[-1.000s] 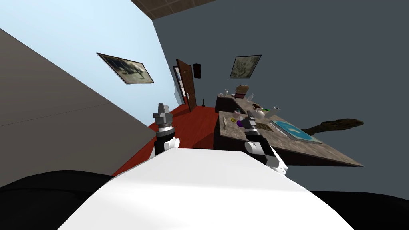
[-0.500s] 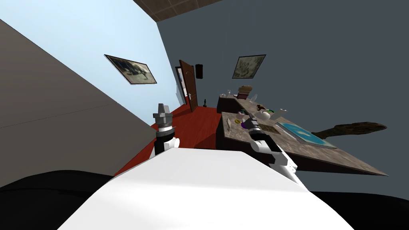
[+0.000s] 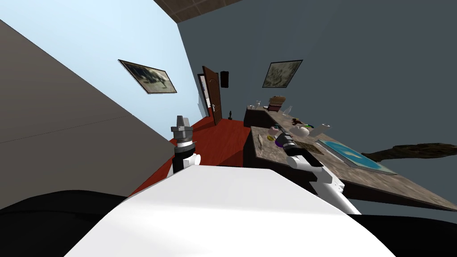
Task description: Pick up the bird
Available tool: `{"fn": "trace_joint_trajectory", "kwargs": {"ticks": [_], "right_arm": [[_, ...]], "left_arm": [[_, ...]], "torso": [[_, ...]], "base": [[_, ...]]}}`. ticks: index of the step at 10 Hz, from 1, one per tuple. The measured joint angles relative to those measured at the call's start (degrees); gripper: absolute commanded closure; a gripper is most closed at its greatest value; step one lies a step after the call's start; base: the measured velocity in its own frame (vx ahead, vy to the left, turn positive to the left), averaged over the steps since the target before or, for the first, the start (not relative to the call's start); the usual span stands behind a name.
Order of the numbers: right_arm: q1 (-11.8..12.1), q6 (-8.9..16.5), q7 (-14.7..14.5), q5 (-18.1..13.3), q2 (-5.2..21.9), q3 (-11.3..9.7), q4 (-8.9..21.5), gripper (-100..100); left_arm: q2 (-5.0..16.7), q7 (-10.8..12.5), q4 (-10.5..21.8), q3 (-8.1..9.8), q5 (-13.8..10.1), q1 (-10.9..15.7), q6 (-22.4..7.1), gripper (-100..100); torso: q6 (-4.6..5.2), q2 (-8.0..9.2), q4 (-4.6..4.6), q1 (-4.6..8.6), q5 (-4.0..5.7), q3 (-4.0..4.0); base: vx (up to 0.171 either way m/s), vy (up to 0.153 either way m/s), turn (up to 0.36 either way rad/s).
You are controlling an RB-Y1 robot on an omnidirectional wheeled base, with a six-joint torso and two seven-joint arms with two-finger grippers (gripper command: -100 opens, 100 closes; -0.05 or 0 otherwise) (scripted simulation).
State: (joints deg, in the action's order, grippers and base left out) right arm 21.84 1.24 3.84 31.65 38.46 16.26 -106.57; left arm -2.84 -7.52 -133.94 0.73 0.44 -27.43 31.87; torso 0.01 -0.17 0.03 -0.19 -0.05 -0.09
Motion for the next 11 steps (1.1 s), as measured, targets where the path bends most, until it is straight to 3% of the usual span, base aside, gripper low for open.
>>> {"fn": "trace_joint_trajectory", "kwargs": {"ticks": [3,9,11], "right_arm": [[-0.06,4.55,0.58,2.70,2.46,1.53,2.08,-100],[-1.42,13.91,2.24,9.21,8.63,3.31,10.60,-100],[-0.65,17.12,3.01,10.58,9.71,4.91,10.90,-100]], "left_arm": [[0.00,0.00,0.00,0.00,0.00,0.00,0.00,0],[0.00,0.00,0.00,0.00,0.00,0.00,0.00,0],[0.00,0.00,0.00,0.00,0.00,0.00,0.00,0]], "torso": [[0.00,-0.02,0.00,-0.09,-0.02,-0.01],[0.02,-0.03,0.02,-0.05,-0.01,-0.03],[0.01,-0.03,0.01,0.00,-0.01,-0.02]], "base": [[0.059,0.066,0.018],[0.067,0.064,0.014],[0.084,0.061,0.018]]}}
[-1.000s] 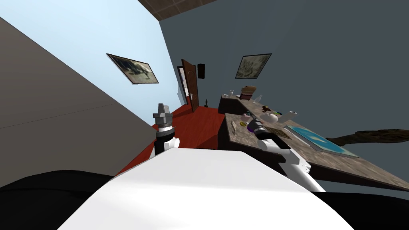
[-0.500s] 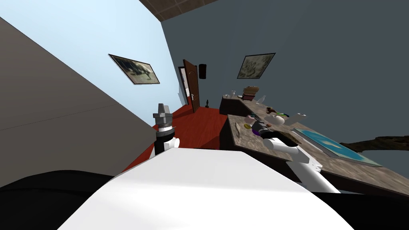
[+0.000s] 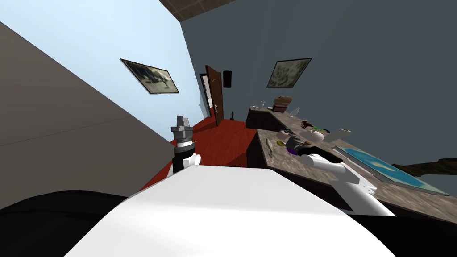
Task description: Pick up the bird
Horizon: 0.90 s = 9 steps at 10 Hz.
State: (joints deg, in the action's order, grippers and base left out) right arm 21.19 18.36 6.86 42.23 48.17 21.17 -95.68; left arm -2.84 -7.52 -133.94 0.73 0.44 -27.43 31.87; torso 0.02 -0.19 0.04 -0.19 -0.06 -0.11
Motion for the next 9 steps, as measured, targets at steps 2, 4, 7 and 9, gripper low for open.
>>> {"fn": "trace_joint_trajectory", "kwargs": {"ticks": [2,4,7,9], "right_arm": [[-0.11,2.33,0.35,1.95,1.58,-0.05,2.45,-100],[-0.99,5.23,1.01,4.99,4.42,0.31,6.19,-100],[-0.79,9.39,2.21,7.83,6.44,1.47,9.58,-100],[-1.35,11.91,2.49,11.10,8.68,1.66,13.41,-100]], "left_arm": [[0.00,0.00,0.00,0.00,0.00,0.00,0.00,0],[0.00,0.00,0.00,0.00,0.00,0.00,0.00,0],[0.00,0.00,0.00,0.00,0.00,0.00,0.00,0],[0.00,0.00,0.00,0.00,0.00,0.00,0.00,0]], "torso": [[0.00,0.03,0.01,0.03,0.01,0.01],[0.00,-0.08,0.03,-0.06,-0.02,-0.06],[0.00,0.02,0.01,0.03,0.01,0.00],[0.00,-0.08,0.03,-0.02,0.00,-0.06]], "base": [[0.068,0.060,0.009],[0.107,0.084,0.010],[0.081,0.060,0.005],[0.067,0.046,-0.001]]}}
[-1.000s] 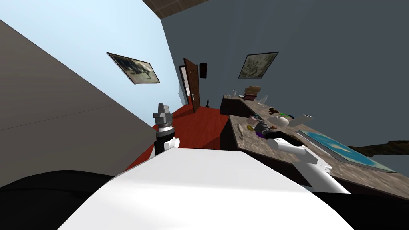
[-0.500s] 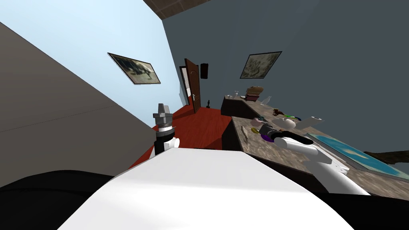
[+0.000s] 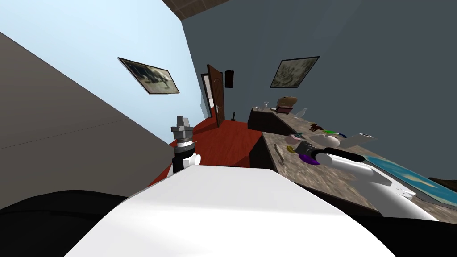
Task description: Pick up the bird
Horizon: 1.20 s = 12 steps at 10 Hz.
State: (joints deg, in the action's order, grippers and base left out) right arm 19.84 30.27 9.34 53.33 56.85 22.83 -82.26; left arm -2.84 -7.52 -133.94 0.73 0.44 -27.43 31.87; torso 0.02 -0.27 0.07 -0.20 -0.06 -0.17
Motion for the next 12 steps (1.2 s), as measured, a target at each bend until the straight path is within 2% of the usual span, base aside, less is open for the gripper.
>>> {"fn": "trace_joint_trajectory", "kwargs": {"ticks": [1,2,4,6,7,9,10,12], "right_arm": [[0.18,1.66,0.56,-0.35,-0.08,0.37,-0.17,-100],[0.39,3.58,1.47,1.01,1.22,1.16,0.85,-100],[0.23,6.61,1.99,2.40,1.98,1.33,2.80,-100],[-0.09,9.55,2.13,5.57,3.94,1.80,6.29,-100],[-0.25,10.69,2.45,5.63,4.04,1.75,6.75,-100],[0.53,14.02,4.02,7.95,5.59,2.86,8.58,-100],[0.03,15.66,4.68,9.37,6.65,2.91,10.07,-100],[0.30,18.69,4.96,11.15,7.51,3.49,12.27,-100]], "left_arm": [[0.00,0.00,0.00,0.00,0.00,0.00,0.00,0],[0.00,0.00,0.00,0.00,0.00,0.00,0.00,0],[0.00,0.00,0.00,0.00,0.00,0.00,0.00,0],[0.00,0.00,0.00,0.00,0.00,0.00,0.00,0],[0.00,0.00,0.00,0.00,0.00,0.00,0.00,0],[0.00,0.00,0.00,0.00,0.00,0.00,0.00,0],[0.00,0.00,0.00,0.00,0.00,0.00,0.00,0],[0.00,0.00,0.00,0.00,0.00,0.00,0.00,0]], "torso": [[0.01,0.14,-0.03,0.08,0.02,0.08],[0.01,0.04,-0.02,0.06,0.00,0.03],[0.01,0.13,-0.03,0.04,0.01,0.07],[0.01,-0.06,0.01,-0.07,-0.01,-0.03],[0.00,0.08,-0.01,0.06,0.01,0.04],[0.01,0.03,-0.01,0.03,0.01,0.02],[-0.01,-0.10,0.02,-0.08,-0.02,-0.05],[0.00,0.09,-0.01,0.09,0.02,0.05]], "base": [[0.088,0.044,0.005],[0.092,0.064,-0.001],[0.071,0.062,-0.002],[0.087,0.057,-0.005],[0.081,0.045,0.000],[0.110,0.070,-0.013],[0.111,0.071,-0.008],[0.071,0.047,-0.008]]}}
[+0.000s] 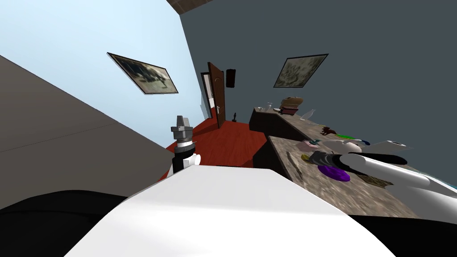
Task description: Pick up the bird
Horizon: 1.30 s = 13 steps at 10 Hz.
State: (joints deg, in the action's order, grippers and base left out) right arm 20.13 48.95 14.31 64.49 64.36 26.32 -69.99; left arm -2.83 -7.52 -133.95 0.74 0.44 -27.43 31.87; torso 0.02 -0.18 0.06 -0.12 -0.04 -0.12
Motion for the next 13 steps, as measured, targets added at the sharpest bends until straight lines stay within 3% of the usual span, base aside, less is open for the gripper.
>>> {"fn": "trace_joint_trajectory", "kwargs": {"ticks": [6,11,13], "right_arm": [[-0.44,7.96,2.77,4.86,2.76,0.53,6.31,-100],[-0.92,15.67,4.85,10.87,5.53,0.97,14.00,-100],[-0.43,17.89,5.56,11.87,5.69,1.26,15.36,-100]], "left_arm": [[0.00,0.00,0.00,0.00,0.00,0.00,0.00,0],[0.00,0.00,0.00,0.00,0.00,-0.01,0.00,0],[0.00,0.00,0.00,0.00,0.00,0.00,0.00,0]], "torso": [[0.00,0.05,-0.01,0.09,0.02,0.03],[0.00,-0.19,0.04,0.00,0.00,-0.10],[-0.02,0.04,0.00,0.10,0.03,0.02]], "base": [[0.073,0.033,-0.014],[0.106,0.047,-0.026],[0.046,0.010,-0.019]]}}
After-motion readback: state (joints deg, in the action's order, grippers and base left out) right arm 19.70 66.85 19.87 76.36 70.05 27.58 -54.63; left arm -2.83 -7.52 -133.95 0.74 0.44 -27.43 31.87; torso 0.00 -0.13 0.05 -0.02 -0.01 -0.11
